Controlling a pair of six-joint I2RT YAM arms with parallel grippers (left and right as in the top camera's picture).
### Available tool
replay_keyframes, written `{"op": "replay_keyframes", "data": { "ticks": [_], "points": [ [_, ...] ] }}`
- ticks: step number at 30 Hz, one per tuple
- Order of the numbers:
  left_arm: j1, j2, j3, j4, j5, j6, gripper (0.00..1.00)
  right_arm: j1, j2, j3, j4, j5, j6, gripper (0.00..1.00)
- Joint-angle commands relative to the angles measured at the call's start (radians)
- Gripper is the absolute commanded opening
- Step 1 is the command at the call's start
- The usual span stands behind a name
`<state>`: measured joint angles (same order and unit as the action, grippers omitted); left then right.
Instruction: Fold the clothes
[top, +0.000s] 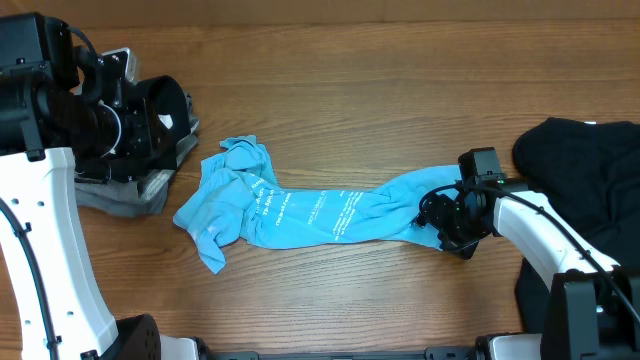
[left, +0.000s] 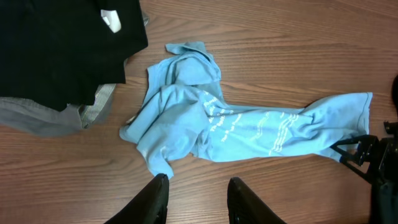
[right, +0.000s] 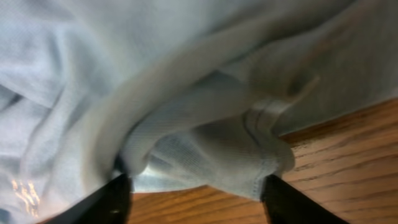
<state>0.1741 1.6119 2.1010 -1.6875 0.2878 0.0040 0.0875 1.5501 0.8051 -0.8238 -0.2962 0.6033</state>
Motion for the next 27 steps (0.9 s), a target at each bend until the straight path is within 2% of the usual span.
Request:
{"op": "replay_keyframes", "data": {
  "ticks": [1,2,3,4,6,7,8,11,17,20,23,27],
  "points": [
    [-0.013,-0.014,-0.007,-0.002,0.000,0.023,0.35,0.000,0.001,-0.037,0.026,-0.017,0.056,0.82],
    [-0.021,-0.014,-0.015,-0.002,0.001,0.023,0.35,0.000,0.001,-0.044,0.040,-0.014,0.056,0.79],
    [-0.032,-0.014,-0.027,-0.002,0.001,0.023,0.35,0.000,0.001,-0.050,0.049,-0.011,0.057,0.73],
    [-0.042,-0.014,-0.042,-0.002,-0.001,0.023,0.35,-0.003,0.001,-0.053,0.052,-0.011,0.056,0.60],
    [-0.072,-0.014,-0.100,-0.002,-0.011,0.023,0.35,-0.005,0.000,-0.052,0.036,-0.013,0.056,0.20],
    [-0.085,-0.014,-0.135,-0.001,-0.014,0.023,0.35,-0.005,0.000,-0.051,0.022,-0.012,0.055,0.10],
    [-0.098,-0.014,-0.180,0.002,-0.028,0.019,0.35,-0.005,-0.002,-0.050,0.007,-0.012,0.048,0.06],
    [-0.116,-0.014,-0.325,0.041,-0.047,-0.005,0.36,-0.012,-0.016,-0.027,-0.077,-0.013,0.014,0.04],
    [-0.117,-0.014,-0.624,0.232,-0.019,-0.042,0.38,-0.033,-0.135,0.113,-0.313,-0.013,-0.087,0.04],
    [-0.117,-0.014,-0.731,0.319,0.005,-0.042,0.43,-0.033,-0.205,0.196,-0.395,-0.012,-0.108,0.04],
    [-0.117,-0.014,-0.835,0.418,0.009,-0.040,0.47,-0.033,-0.262,0.243,-0.406,-0.012,-0.106,0.04],
    [-0.117,-0.014,-0.960,0.570,0.009,-0.041,0.59,-0.033,-0.249,0.243,-0.316,-0.012,-0.102,0.04]
  ]
}}
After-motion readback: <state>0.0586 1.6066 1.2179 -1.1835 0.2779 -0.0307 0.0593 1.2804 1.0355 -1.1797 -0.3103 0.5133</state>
